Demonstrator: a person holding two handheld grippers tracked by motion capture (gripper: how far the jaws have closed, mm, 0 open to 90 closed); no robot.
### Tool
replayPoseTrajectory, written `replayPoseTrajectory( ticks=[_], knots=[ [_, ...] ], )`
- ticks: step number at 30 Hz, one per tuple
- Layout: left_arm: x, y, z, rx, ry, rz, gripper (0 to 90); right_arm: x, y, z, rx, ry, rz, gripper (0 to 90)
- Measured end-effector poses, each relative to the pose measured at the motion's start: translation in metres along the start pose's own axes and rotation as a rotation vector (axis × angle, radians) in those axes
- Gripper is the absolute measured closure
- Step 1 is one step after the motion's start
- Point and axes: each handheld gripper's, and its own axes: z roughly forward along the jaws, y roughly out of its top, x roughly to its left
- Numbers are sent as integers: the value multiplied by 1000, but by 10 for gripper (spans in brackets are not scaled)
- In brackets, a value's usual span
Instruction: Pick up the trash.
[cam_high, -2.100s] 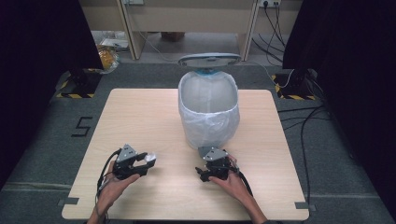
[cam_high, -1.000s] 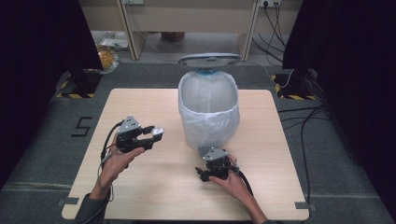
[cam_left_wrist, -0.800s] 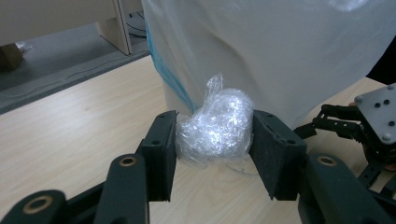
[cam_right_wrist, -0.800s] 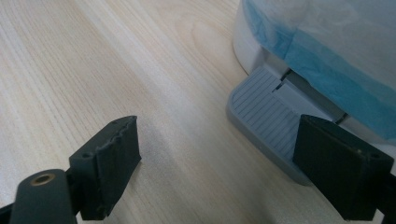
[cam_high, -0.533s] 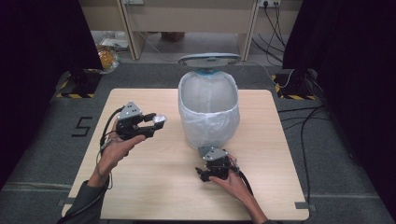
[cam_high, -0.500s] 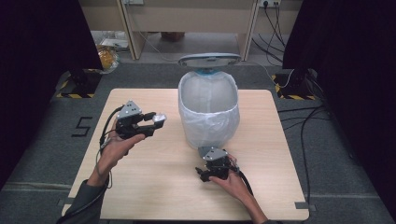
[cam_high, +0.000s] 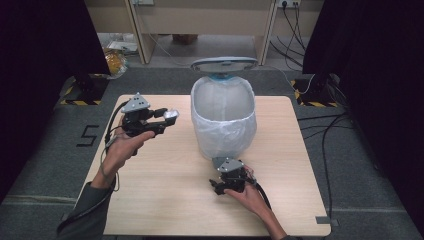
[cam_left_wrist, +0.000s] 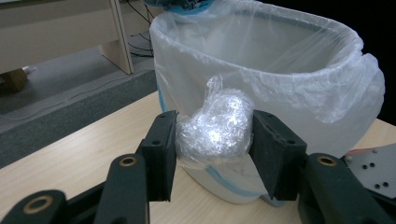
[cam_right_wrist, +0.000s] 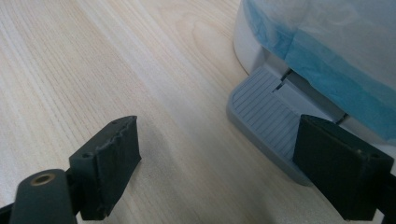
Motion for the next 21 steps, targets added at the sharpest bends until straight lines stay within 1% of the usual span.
replayPoseTrajectory(
  ticks=[3,4,6,8,9,10,13,15,16,18,21],
  knots=[
    [-1,7,1,2,3,16,518,0,0,0,1,4,2,145],
    [-2,9,1,-3,-3,13,518,0,0,0,0,4,1,145],
    [-2,11,1,-20,-26,-8,518,0,0,0,0,5,1,145],
    [-2,13,3,-16,-25,-2,518,0,0,0,0,7,2,145],
    [-2,14,4,-17,-32,-4,518,0,0,0,-1,8,3,145],
    [-1,16,4,-21,-33,-5,518,0,0,0,-1,9,3,144],
    [-2,22,4,-39,-18,1,519,-1,-1,0,-3,14,-2,144],
    [-4,28,6,-44,-22,3,519,-1,0,0,-1,14,0,144],
    [-4,28,6,-44,-22,3,519,-1,0,0,-1,14,0,144],
    [-5,33,8,-44,-24,8,519,-1,0,0,0,14,0,144],
    [-9,40,9,-57,-36,10,519,-1,0,0,2,13,-1,144]
  ],
)
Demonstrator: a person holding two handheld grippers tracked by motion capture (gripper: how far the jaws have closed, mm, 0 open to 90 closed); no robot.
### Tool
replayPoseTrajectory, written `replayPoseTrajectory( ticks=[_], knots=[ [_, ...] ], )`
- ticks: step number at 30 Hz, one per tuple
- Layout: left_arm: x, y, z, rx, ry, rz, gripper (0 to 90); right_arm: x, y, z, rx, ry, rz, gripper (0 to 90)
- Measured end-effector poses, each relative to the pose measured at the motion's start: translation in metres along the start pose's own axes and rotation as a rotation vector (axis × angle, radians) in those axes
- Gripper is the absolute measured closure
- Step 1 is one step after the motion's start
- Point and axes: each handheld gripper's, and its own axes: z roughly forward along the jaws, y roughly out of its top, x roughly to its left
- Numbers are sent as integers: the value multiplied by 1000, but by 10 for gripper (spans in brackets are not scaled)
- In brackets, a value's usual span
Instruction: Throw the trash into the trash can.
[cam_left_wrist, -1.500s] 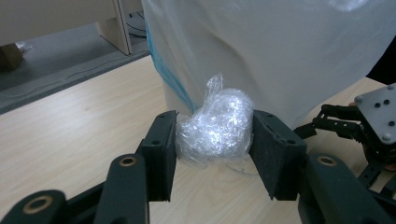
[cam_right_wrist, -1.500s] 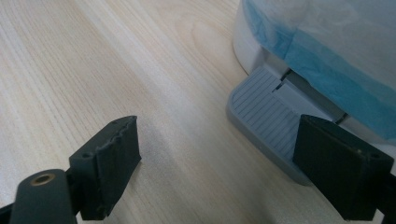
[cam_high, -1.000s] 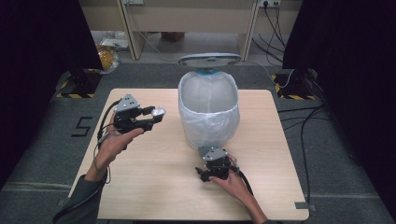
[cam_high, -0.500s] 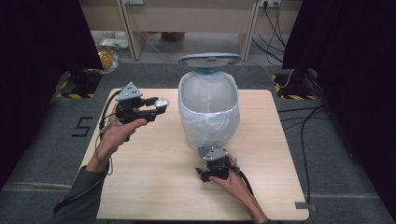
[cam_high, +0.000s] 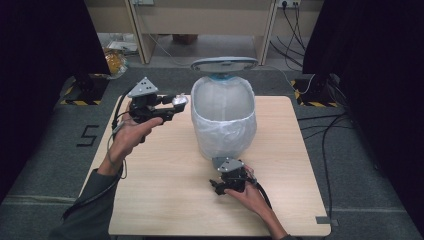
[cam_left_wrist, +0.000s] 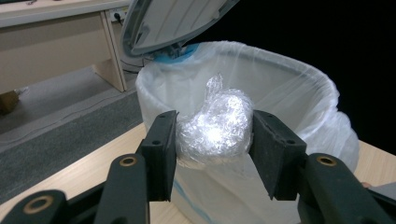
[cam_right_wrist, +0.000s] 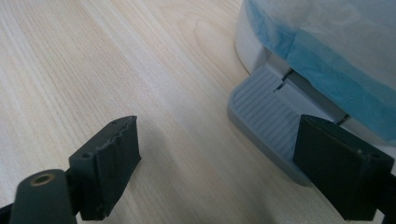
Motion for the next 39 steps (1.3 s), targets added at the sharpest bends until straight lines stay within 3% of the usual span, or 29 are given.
replayPoseTrajectory(
  ticks=[12,21,39],
  knots=[
    [-14,19,26,4,-42,26,519,0,0,0,-2,5,0,144],
    [-20,30,49,18,-31,36,518,0,0,0,-1,2,-1,144],
    [-28,33,90,56,-30,55,515,0,0,0,0,0,0,144]
  ],
)
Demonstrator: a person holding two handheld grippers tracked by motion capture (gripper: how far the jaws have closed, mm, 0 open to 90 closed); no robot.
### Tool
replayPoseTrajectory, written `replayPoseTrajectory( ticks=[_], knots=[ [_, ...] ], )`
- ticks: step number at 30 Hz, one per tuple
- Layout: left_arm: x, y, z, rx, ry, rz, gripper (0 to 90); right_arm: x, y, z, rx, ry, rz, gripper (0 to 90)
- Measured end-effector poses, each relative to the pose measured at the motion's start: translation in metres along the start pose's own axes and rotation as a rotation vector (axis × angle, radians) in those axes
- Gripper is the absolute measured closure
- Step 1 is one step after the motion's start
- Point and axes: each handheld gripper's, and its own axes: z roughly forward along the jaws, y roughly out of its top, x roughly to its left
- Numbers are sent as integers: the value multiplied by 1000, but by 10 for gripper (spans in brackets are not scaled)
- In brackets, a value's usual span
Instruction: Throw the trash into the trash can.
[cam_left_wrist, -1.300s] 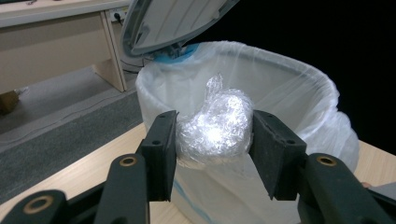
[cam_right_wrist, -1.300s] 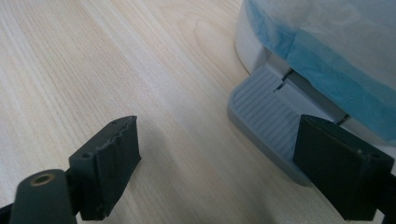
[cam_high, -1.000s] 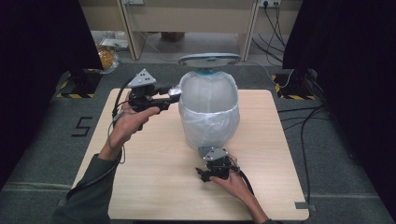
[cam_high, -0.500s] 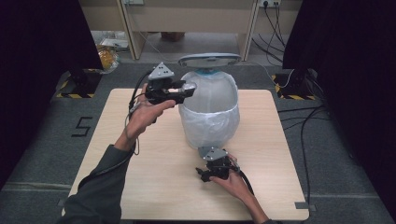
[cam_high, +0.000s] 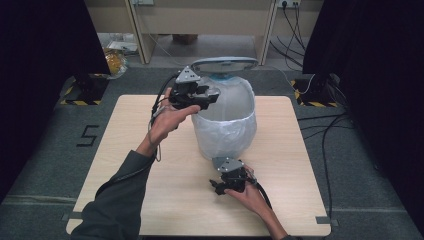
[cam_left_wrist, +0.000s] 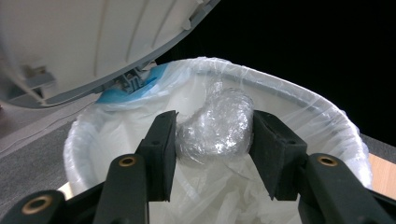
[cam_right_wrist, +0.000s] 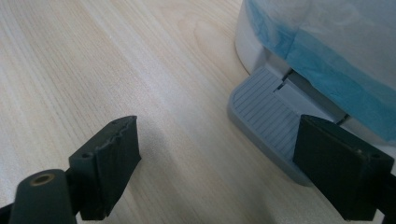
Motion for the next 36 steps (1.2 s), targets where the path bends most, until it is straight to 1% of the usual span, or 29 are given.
replayPoseTrajectory(
  ticks=[2,8,9,11,12,14,17,22,24,25,26,27,29,31,32,34,36],
  knots=[
    [-1,0,3,7,4,7,513,0,0,0,-1,1,0,144],
    [-1,-1,11,17,10,8,503,0,0,0,-1,1,-1,144],
    [-1,-1,12,17,13,9,492,0,0,0,-1,1,-1,144],
    [-1,-2,13,20,13,7,432,0,0,0,0,1,-1,144],
    [-1,-2,13,21,11,4,432,0,0,0,0,1,-1,144],
    [-2,-2,10,18,7,11,418,0,0,0,-1,2,-1,144],
    [-3,-2,7,15,0,11,411,0,0,0,-1,1,-1,144],
    [-3,-1,1,7,-5,1,372,0,0,0,-1,1,-1,144],
    [-3,-2,-1,15,-9,7,362,0,0,0,-1,1,-1,144],
    [-1,-3,-5,16,-10,3,345,0,0,0,-1,2,-1,144],
    [-1,-3,-5,16,-10,3,330,0,0,0,-1,2,-1,144],
    [0,-5,-7,16,-14,-4,330,0,0,0,-2,3,-1,144],
    [2,-7,-12,20,-13,-2,314,0,0,0,-1,2,-1,144],
    [4,-9,-19,12,-8,-4,304,0,0,0,-2,3,-1,144],
    [5,-11,-23,4,-6,-12,294,0,0,0,-2,3,-2,144],
    [8,-13,-30,1,-5,-31,252,0,0,0,-2,2,-1,144],
    [10,-15,-37,-9,1,-39,217,0,0,0,-2,2,-1,144]
  ],
)
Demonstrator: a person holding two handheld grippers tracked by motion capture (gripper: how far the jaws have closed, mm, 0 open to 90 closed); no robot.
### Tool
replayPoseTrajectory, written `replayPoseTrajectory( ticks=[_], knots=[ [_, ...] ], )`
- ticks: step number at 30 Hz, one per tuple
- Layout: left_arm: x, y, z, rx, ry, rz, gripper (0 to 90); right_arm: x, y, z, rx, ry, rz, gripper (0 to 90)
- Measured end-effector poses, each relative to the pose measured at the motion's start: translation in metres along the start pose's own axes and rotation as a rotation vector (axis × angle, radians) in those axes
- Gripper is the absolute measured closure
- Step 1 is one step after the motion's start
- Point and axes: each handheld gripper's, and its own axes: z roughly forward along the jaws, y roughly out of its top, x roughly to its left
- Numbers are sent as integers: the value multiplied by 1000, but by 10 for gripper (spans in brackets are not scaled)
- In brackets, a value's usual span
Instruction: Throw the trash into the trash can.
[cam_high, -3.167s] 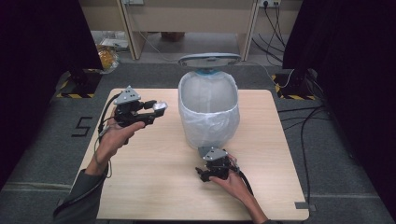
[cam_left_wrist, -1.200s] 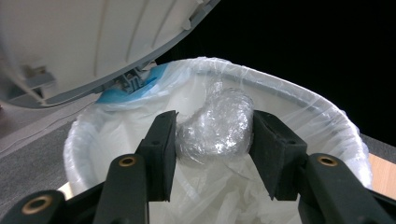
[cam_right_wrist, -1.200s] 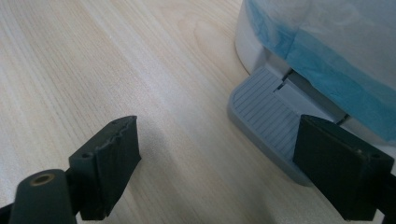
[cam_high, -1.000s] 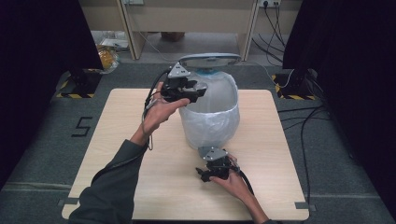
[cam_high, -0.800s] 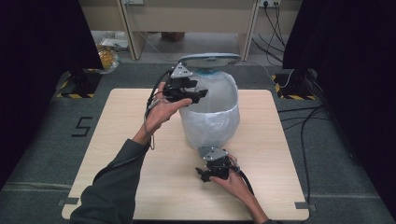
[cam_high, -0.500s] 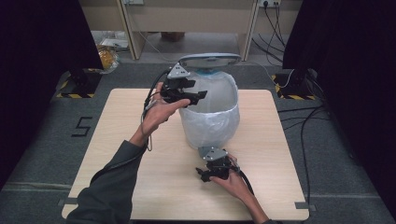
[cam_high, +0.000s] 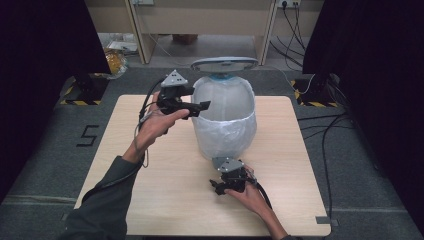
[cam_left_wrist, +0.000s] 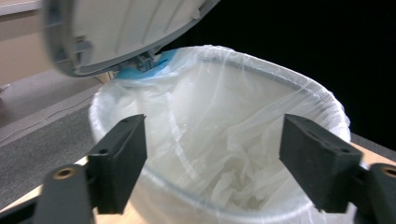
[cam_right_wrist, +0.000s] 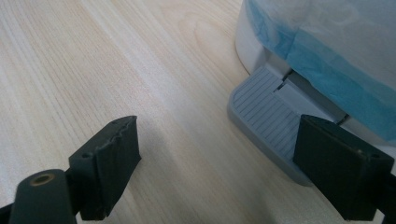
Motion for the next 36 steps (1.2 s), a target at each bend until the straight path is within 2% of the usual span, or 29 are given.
replayPoseTrajectory(
  ticks=[1,9,16,21,29,36],
  knots=[
    [2,-3,-6,-13,2,-1,195,0,0,0,0,0,0,144],
    [15,-18,-24,-32,23,-39,159,0,0,0,0,-2,0,144],
    [21,-36,-37,-21,41,-39,158,0,0,0,0,-1,1,144],
    [27,-48,-43,-18,52,-55,158,0,0,0,1,-1,1,144],
    [28,-69,-51,-22,58,-73,158,0,0,0,0,0,0,144],
    [25,-94,-56,-11,72,-90,157,0,0,0,-1,-1,-1,144]
  ],
)
